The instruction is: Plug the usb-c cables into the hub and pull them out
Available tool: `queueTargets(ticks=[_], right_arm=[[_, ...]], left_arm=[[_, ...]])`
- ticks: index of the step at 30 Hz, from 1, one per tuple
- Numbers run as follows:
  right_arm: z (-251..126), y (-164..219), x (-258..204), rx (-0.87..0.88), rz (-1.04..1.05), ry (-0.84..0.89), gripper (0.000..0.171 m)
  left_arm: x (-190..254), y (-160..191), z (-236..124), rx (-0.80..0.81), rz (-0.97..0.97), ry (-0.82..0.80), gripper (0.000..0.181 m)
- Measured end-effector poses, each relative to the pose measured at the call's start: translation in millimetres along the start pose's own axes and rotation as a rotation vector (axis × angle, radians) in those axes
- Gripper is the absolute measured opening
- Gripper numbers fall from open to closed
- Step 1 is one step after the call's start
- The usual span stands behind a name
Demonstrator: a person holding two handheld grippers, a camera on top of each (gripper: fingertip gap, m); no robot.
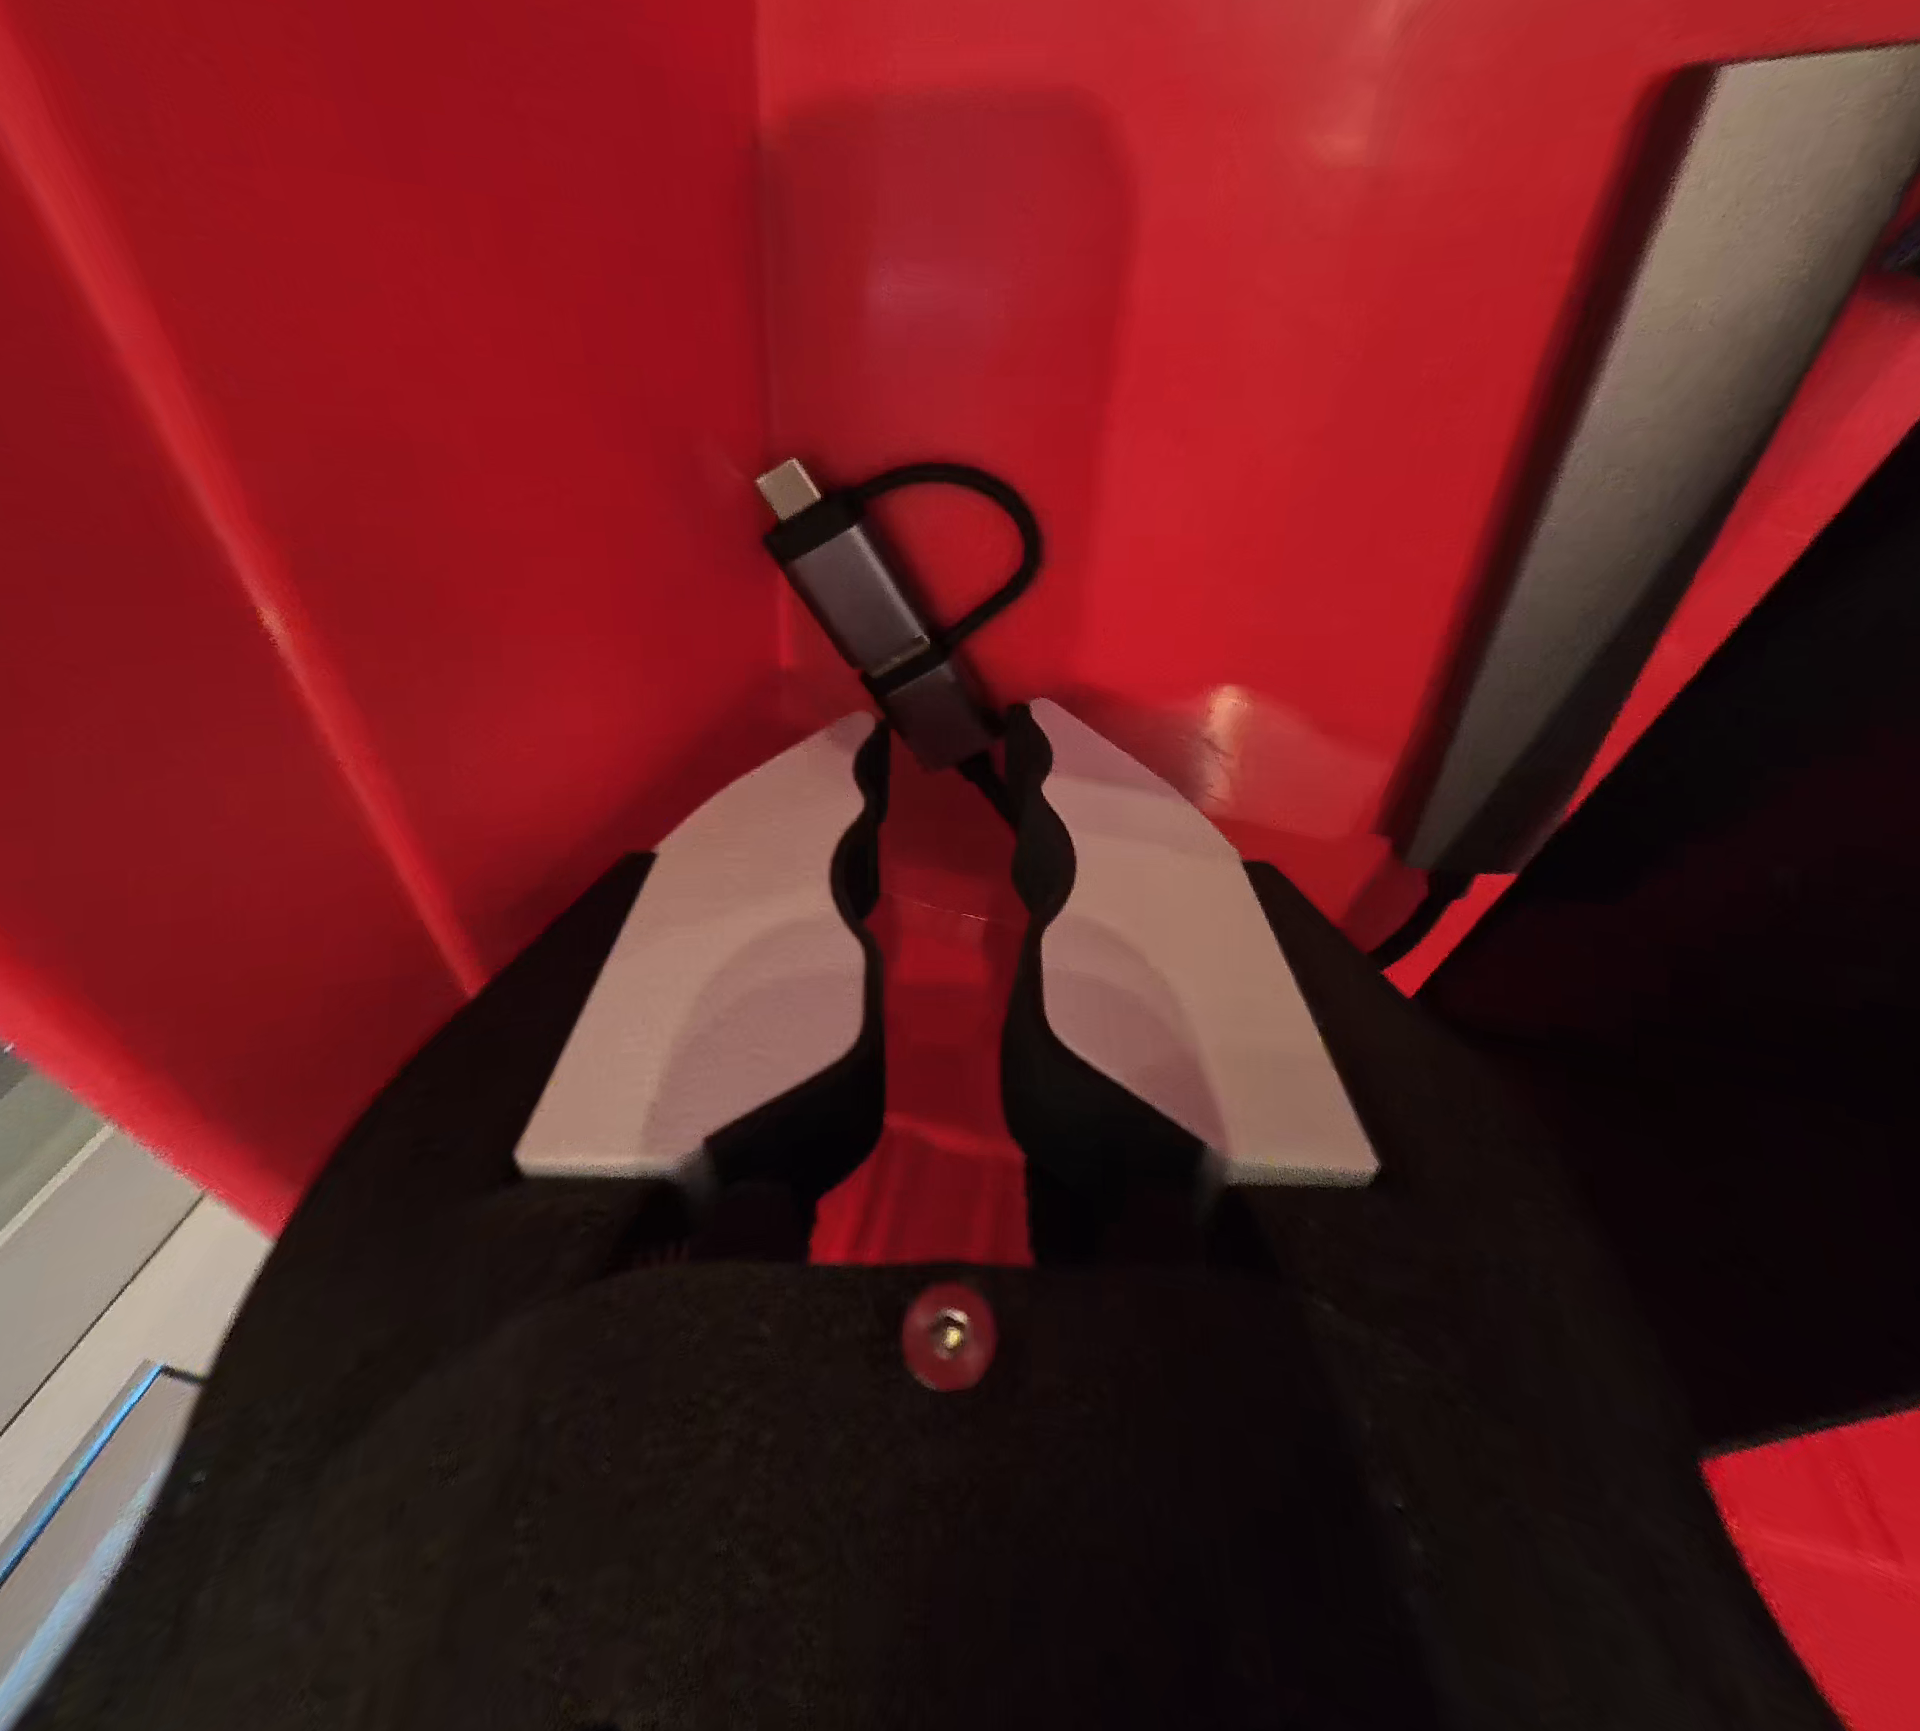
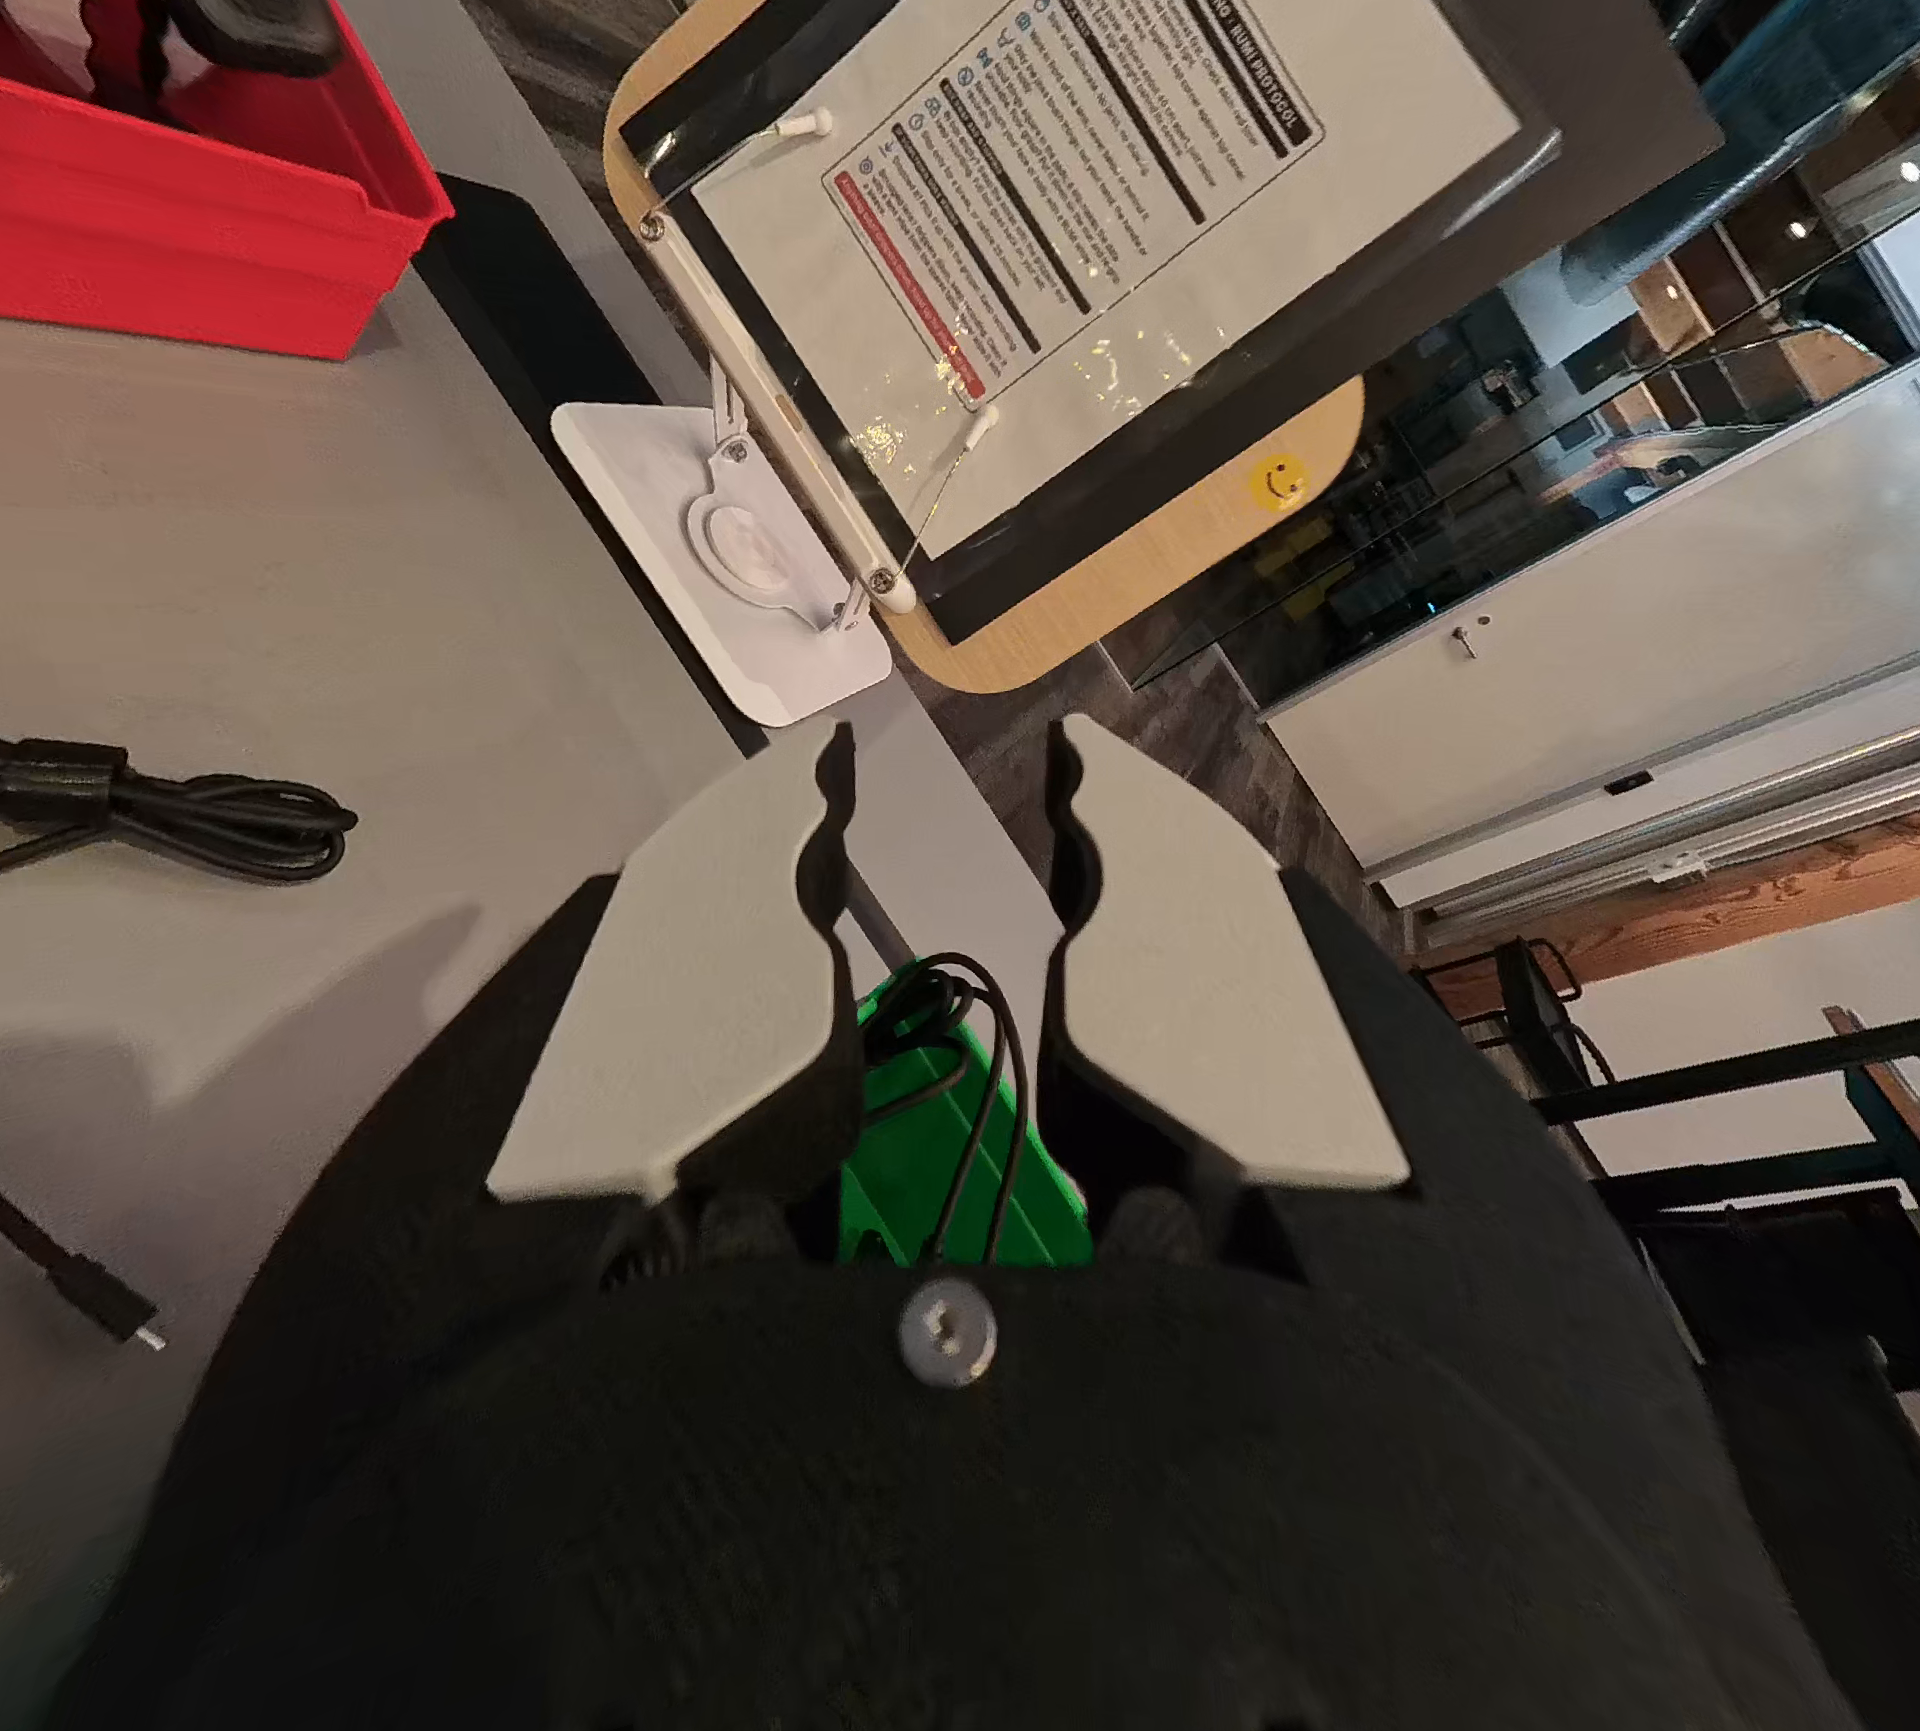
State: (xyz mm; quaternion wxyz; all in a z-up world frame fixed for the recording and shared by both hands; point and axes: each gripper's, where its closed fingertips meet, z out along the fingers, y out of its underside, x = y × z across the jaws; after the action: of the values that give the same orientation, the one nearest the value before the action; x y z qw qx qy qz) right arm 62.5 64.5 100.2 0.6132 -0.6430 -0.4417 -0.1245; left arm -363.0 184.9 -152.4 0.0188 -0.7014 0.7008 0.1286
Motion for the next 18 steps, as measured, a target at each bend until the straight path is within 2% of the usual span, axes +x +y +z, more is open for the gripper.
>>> queueTargets(ticks=[10, 14, 18], right_arm=[[3.4, 1.5, -5.4, -0.021, -0.047, -0.011, 0.036], [-2.2, -3.0, -1.3, 0.011, -0.031, -0.004, 0.036], [-6.4, -6.9, 0.0, 0.030, -0.029, -0.002, 0.036]], left_arm=[[-1.2, 0.2, -1.0, -0.105, 0.098, -0.059, 0.019], [-14.1, 4.2, -17.4, -0.169, 0.129, -0.238, 0.019], [-30.3, 0.7, -53.5, -0.190, 0.181, -0.475, 0.019]])
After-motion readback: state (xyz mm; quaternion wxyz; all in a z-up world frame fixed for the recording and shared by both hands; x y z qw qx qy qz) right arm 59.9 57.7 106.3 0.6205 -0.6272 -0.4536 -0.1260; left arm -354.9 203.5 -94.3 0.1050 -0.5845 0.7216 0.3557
